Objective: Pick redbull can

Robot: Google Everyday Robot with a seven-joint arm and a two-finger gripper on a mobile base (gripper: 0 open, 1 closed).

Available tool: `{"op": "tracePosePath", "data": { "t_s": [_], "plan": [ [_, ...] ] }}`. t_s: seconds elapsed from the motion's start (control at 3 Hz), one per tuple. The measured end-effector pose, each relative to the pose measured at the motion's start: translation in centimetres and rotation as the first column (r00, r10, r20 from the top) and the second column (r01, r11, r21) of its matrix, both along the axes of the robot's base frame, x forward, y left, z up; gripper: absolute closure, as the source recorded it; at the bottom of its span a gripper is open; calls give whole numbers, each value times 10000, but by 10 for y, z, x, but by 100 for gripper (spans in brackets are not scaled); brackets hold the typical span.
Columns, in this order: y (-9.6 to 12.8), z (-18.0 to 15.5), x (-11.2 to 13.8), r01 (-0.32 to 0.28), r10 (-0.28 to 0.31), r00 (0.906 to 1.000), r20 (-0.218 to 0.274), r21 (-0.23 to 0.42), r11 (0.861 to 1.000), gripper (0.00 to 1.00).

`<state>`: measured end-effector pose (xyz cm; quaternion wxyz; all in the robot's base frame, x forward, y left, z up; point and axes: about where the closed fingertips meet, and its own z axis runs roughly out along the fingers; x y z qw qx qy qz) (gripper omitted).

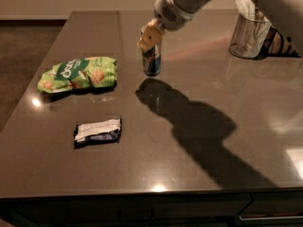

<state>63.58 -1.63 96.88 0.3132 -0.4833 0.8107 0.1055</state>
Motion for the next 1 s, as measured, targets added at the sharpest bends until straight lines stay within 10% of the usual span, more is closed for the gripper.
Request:
{"op": "tracePosePath", "data": {
  "t_s": [1.0],
  "plan": [
    [4,55,-27,-1397,1400,9898,-278,106,9901,100]
  ]
}}
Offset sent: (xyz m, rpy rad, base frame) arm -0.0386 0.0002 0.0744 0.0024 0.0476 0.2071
